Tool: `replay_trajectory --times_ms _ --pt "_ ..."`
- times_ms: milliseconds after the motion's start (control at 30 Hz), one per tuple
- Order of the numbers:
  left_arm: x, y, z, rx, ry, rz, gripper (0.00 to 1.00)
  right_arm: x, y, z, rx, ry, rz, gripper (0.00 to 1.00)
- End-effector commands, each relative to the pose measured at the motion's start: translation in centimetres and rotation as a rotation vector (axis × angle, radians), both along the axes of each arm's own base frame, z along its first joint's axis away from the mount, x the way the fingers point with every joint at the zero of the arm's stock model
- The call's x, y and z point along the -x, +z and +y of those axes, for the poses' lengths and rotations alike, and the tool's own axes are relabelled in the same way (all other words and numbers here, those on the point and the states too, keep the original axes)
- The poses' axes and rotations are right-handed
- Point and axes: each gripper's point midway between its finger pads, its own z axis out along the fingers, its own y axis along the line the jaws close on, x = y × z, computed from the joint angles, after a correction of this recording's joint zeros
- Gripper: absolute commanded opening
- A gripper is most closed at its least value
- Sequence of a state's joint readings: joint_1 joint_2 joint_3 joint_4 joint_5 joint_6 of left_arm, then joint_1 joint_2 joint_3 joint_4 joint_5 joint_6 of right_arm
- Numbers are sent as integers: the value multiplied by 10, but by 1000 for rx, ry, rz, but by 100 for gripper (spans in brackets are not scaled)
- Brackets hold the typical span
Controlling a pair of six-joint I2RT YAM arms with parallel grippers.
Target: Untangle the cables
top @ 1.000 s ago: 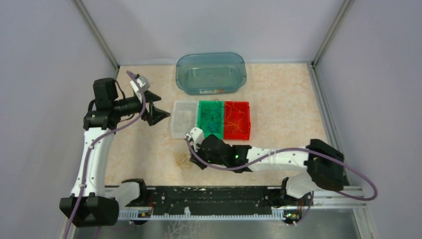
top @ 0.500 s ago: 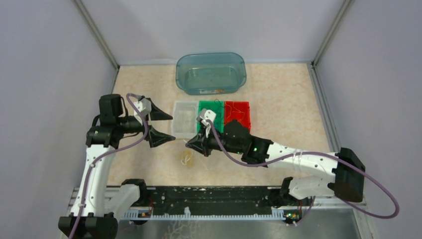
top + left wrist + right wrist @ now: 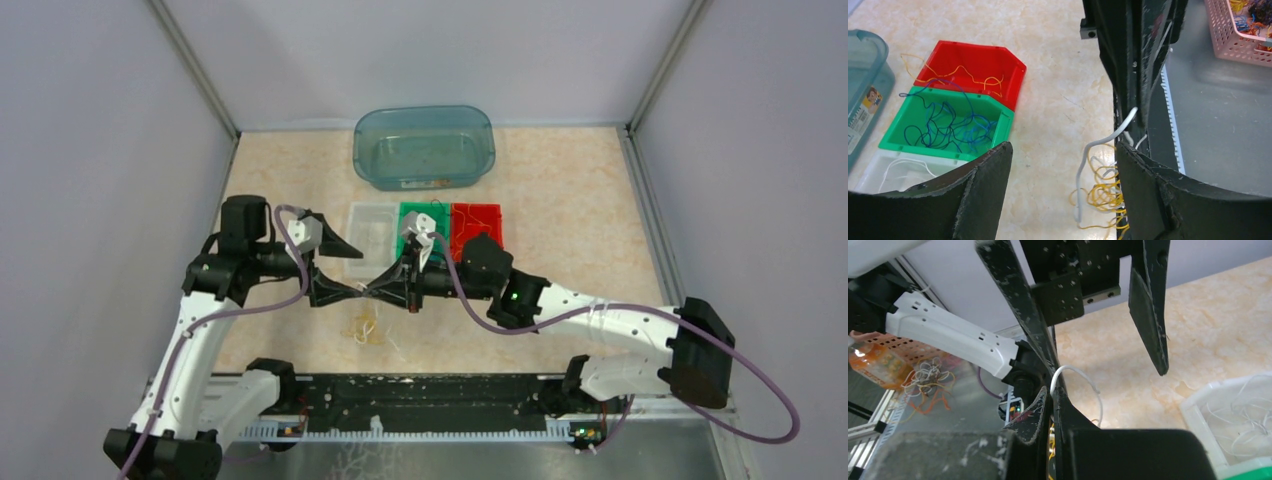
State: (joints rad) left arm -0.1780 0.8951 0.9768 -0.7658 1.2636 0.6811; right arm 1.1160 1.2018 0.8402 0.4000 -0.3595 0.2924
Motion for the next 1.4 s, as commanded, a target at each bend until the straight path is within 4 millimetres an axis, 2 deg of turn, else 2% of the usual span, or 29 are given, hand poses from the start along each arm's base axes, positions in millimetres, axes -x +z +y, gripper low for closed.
replay_trajectory --times_ms 0,200,233,400,467,500,533,600,667,733,900,1000,1100,1167,1300,1367 --pt "5 -14 1 -34 -15 2 80 7 56 3 -151 56 -61 0" --pt "17 -8 -7 -4 -71 49 64 4 62 9 -173 56 -47 0" --pt "19 -8 -8 -3 -76 63 59 3 63 10 -177 54 -46 0" --pt "12 -8 -6 -43 -24 39 16 -1 64 9 -192 23 -41 0" --pt "7 -3 -5 -44 1 20 3 -5 62 5 -193 -8 -36 15" --pt "3 3 -6 -33 17 -5 0 -9 60 3 -193 -31 -33 29" --pt "0 8 -6 -26 30 -20 0 -11 59 0 -197 -45 -35 41" --pt "-4 18 -6 -11 49 -57 0 -13 55 -7 -212 -72 -44 57" --pt "-7 30 -7 13 67 -72 0 -14 49 -12 -226 -91 -46 66" --pt "-9 41 -9 40 82 -68 0 -16 42 -14 -228 -105 -55 69" --pt "-8 64 -12 104 96 -54 0 -22 30 -14 -258 -138 -41 73" --pt "-7 71 -14 122 95 -25 0 -32 32 -7 -285 -173 -30 73" --pt "-8 76 -15 130 102 4 0 -35 44 0 -348 -188 -54 72" --pt "-9 80 -15 143 109 9 0 -39 43 8 -343 -199 -58 70" --pt "-7 94 -15 167 119 17 0 -54 20 16 -279 -303 -72 60" --pt "-7 100 -15 176 128 21 0 -74 3 7 -235 -446 -81 59"
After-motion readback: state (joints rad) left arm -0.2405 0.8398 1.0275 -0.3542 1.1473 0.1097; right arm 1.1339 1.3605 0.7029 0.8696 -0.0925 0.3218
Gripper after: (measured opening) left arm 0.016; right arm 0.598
